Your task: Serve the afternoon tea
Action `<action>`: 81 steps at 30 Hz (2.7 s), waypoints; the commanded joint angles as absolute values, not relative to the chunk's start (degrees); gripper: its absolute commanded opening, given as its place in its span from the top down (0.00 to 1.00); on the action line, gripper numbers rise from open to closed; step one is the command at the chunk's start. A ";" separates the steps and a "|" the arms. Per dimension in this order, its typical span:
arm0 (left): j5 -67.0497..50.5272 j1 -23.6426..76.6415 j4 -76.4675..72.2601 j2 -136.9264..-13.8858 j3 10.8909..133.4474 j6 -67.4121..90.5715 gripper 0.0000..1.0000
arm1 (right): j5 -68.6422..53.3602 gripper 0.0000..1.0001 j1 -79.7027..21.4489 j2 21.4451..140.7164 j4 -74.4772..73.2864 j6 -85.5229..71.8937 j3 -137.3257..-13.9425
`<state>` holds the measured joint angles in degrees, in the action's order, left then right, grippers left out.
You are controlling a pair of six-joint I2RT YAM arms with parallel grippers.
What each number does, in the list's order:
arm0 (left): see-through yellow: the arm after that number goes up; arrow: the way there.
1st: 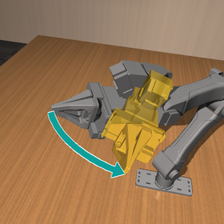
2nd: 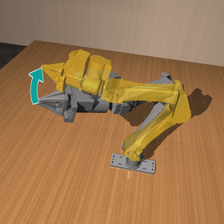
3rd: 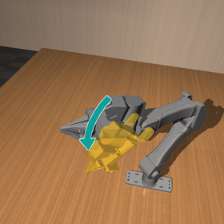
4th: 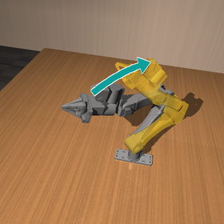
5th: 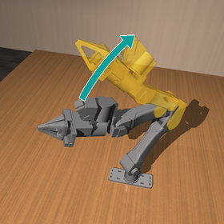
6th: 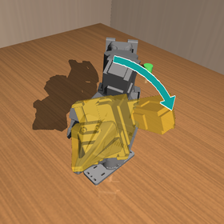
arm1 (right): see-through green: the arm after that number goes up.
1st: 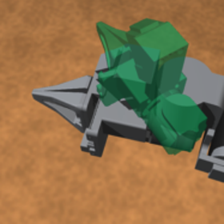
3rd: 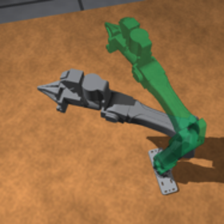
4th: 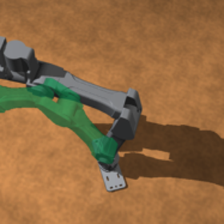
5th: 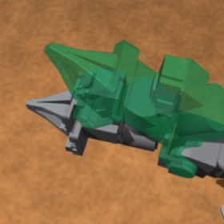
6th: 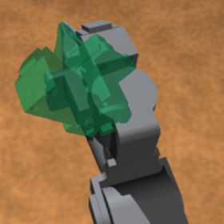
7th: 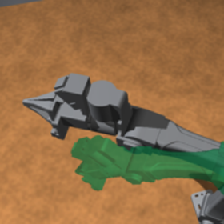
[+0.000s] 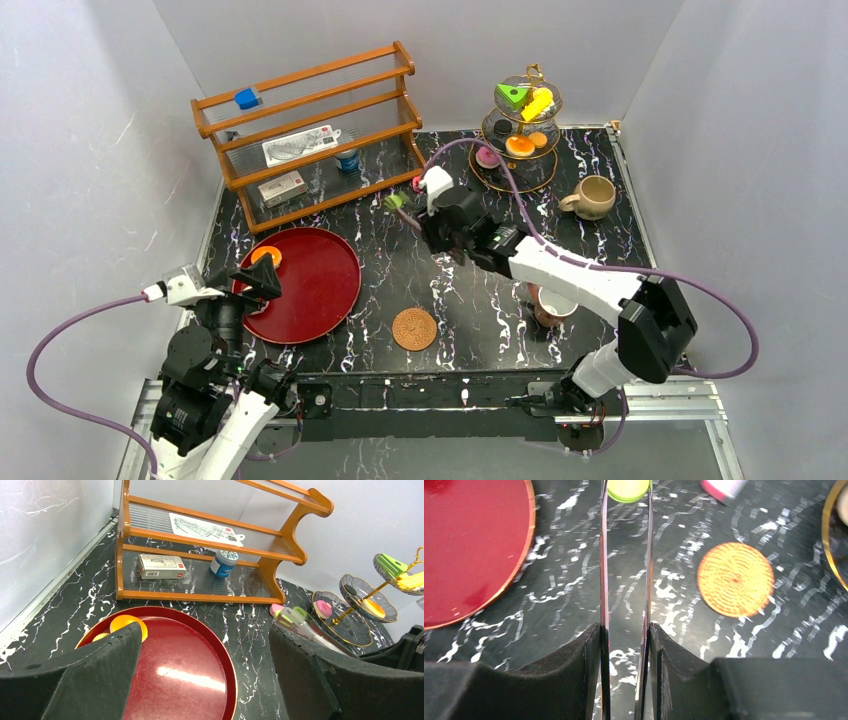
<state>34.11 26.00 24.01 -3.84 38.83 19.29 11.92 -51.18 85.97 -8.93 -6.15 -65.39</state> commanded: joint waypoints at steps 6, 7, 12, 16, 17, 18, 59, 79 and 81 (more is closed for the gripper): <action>34.12 26.19 22.68 -4.77 38.58 19.43 0.05 | 17.38 0.56 -39.54 78.68 -8.48 -11.14 -60.71; 34.18 26.19 22.72 -4.75 38.62 19.42 0.05 | 16.28 0.56 -37.89 78.26 -8.19 -11.69 -59.98; 34.13 26.19 22.65 -4.82 38.59 19.44 0.05 | 14.64 0.56 -31.36 76.47 -8.08 -13.64 -56.94; 34.47 26.19 22.59 -5.33 38.57 19.25 0.05 | 15.06 0.56 -27.01 75.58 -8.12 -14.23 -55.44; 34.53 26.19 22.66 -5.40 38.60 19.25 0.05 | 15.44 0.56 -26.11 75.32 -7.93 -14.36 -55.04; 34.54 26.19 22.67 -5.37 38.69 19.25 0.05 | 15.77 0.56 -25.30 75.06 -7.58 -14.41 -54.60; 34.89 26.19 23.26 -5.35 38.75 19.60 0.05 | 8.47 0.56 -7.63 92.06 13.47 -14.68 -55.66; 34.43 26.19 23.12 -6.04 38.69 19.78 0.05 | 7.03 0.45 -6.42 103.92 17.67 -13.34 -65.88; 34.51 26.19 22.95 -5.56 38.58 19.82 0.05 | 7.08 0.44 -6.42 103.77 16.62 -13.14 -65.92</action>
<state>34.06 26.00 24.43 -5.21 38.83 19.62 6.90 -6.72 104.38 14.85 -13.96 -62.87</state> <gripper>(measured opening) 0.949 0.553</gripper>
